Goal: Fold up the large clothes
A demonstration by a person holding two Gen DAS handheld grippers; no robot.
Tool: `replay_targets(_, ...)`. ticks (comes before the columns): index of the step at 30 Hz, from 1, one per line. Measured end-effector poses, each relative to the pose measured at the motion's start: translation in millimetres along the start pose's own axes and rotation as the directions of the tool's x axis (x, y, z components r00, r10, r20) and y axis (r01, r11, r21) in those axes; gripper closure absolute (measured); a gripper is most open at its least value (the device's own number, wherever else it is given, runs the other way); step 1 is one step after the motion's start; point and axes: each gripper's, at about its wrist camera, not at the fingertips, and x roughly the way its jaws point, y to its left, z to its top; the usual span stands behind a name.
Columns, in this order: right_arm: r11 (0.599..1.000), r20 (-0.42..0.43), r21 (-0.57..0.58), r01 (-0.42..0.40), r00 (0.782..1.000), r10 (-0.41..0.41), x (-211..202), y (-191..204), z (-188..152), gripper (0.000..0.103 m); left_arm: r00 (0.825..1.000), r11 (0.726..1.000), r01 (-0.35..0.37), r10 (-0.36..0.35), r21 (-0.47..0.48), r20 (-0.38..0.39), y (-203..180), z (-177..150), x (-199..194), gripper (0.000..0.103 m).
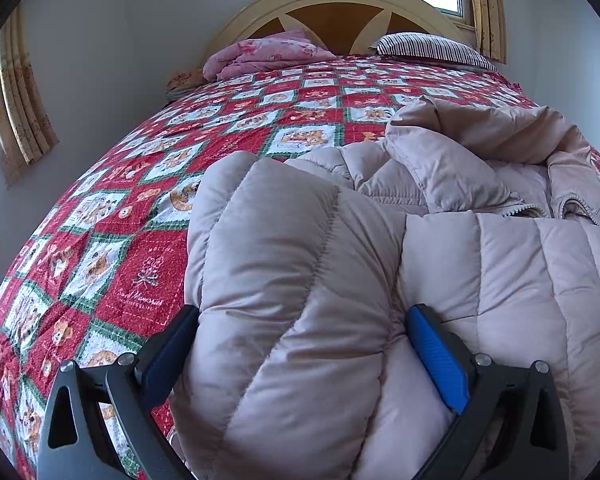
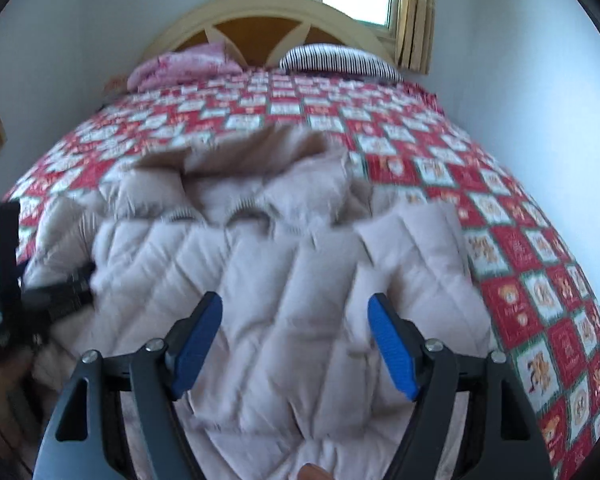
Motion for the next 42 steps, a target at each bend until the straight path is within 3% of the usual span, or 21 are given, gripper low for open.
replay_targets(7, 0.999, -0.089, -0.041, -0.016, 0.996, 0.012, 60.9, 8.3, -8.0, 0.025, 1.0, 1.0, 0.001, -0.001, -0.001, 0.0, 0.0, -0.2, 0.2, 0.001)
replay_targets(17, 0.994, -0.081, -0.11, 0.016, 0.996, -0.025, 68.6, 18.6, -23.0, 0.023, 1.0, 1.0, -0.006, 0.006, 0.007, 0.0, -0.6, 1.0, -0.2, 0.001)
replay_targets(21, 0.995, -0.078, -0.097, 0.003, 0.997, -0.01, 69.5, 16.0, -24.2, 0.023, 1.0, 1.0, 0.001, -0.001, -0.021, 0.003, 6.7, 3.2, -17.4, 0.001)
replay_targets(25, 0.997, -0.079, -0.08, -0.014, 0.997, 0.008, 70.2, 12.9, -24.5, 0.022, 0.993, 0.997, 0.023, -0.014, -0.07, 0.117, 9.3, 18.5, -63.4, 0.001)
replay_targets(28, 0.997, -0.076, -0.069, -0.026, 0.997, 0.021, 69.9, 11.5, -25.4, 0.022, 0.987, 0.995, 0.083, -0.075, -0.05, 0.142, -13.3, 35.6, -74.6, 0.001)
replay_targets(31, 0.997, -0.074, -0.067, -0.031, 0.997, 0.026, 69.6, 10.3, -25.6, 0.022, 0.99, 0.995, 0.095, -0.097, 0.026, 0.1, -51.1, 38.7, -56.8, 0.001)
replay_targets(34, 0.997, -0.077, -0.066, -0.039, 0.996, 0.034, 68.8, 10.7, -25.4, 0.022, 1.0, 0.994, 0.019, -0.022, 0.109, 0.022, -74.2, 21.3, -20.2, 0.001)
replay_targets(36, 0.995, -0.092, -0.077, -0.061, 0.994, 0.054, 68.8, 9.9, -23.9, 0.021, 0.999, 0.995, 0.047, -0.048, 0.092, 0.006, -70.3, 14.0, -8.3, 0.001)
replay_targets(39, 0.98, -0.126, -0.106, -0.171, 0.979, 0.157, 59.3, -2.6, -11.5, 0.022, 0.994, 0.994, 0.105, -0.105, 0.015, 0.012, -56.0, 11.6, -4.5, 0.001)
replay_targets(42, 0.97, -0.054, -0.141, -0.197, 0.98, 0.191, 42.3, -18.1, 15.5, 0.023, 0.993, 0.993, 0.12, -0.12, 0.003, 0.015, -53.8, 10.7, -1.1, 0.001)
